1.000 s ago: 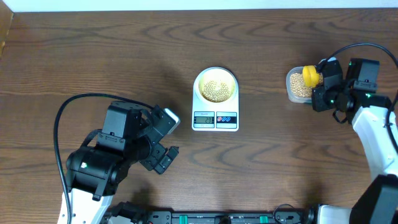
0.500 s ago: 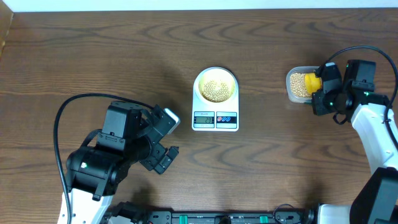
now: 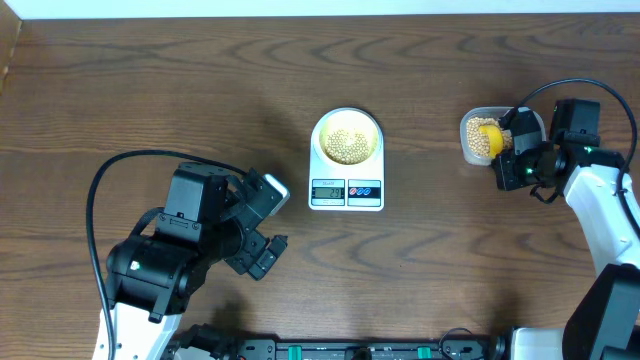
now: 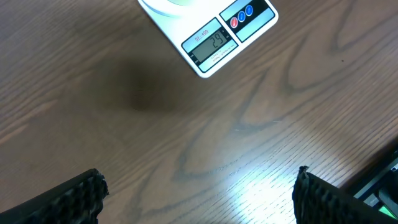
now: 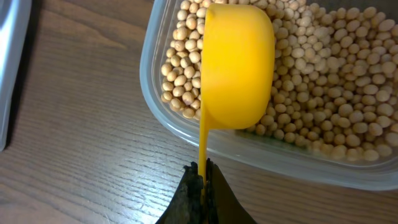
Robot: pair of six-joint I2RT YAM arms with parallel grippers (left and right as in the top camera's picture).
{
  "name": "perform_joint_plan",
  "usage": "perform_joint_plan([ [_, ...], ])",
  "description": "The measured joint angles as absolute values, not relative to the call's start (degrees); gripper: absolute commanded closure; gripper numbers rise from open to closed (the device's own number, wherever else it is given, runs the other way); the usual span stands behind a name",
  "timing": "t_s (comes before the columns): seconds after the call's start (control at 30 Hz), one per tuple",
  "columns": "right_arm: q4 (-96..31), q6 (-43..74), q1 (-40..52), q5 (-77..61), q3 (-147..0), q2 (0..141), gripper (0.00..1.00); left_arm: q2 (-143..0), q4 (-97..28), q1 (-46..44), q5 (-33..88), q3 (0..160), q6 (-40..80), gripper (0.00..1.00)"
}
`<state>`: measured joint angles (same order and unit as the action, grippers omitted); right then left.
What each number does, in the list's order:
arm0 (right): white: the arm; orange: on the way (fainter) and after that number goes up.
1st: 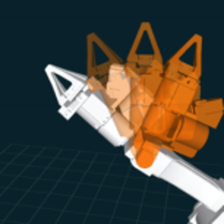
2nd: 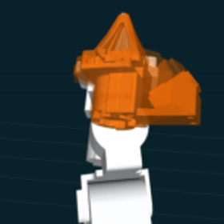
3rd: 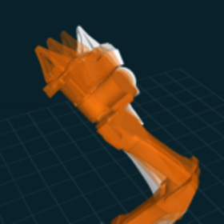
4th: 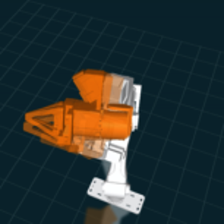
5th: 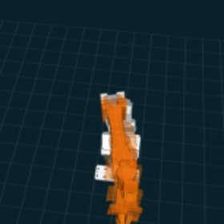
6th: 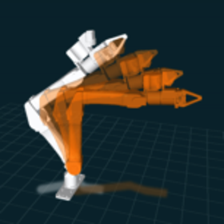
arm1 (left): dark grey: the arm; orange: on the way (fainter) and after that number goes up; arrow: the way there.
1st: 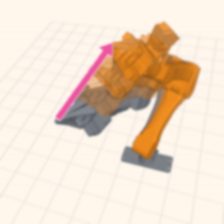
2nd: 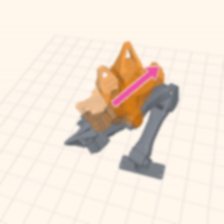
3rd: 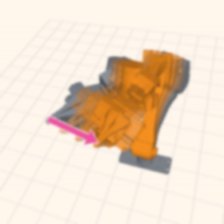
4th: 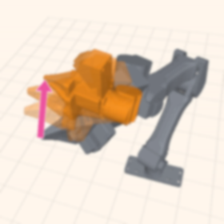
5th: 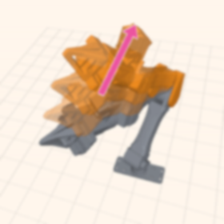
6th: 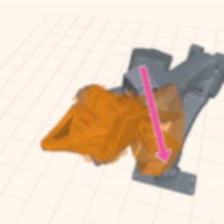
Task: Scoop item into bowl and weigh 50g on scale
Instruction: 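Dip the scoop into the soybeans again and lift it filled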
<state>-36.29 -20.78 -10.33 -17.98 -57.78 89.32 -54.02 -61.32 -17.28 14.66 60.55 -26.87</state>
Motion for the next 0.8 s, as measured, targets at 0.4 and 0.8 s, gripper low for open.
perform_joint_plan([
  [0.4,-35.7,-18.2,-10.3,-19.6,-57.8,95.4,0.99,-54.0,-61.3,-17.3,14.7,60.6,-26.9,0.02],
  [0.8,-35.0,-11.4,-15.9,-29.1,-57.7,95.5,0.99,-54.0,-61.3,-17.3,14.7,60.6,-26.9,0.02],
])
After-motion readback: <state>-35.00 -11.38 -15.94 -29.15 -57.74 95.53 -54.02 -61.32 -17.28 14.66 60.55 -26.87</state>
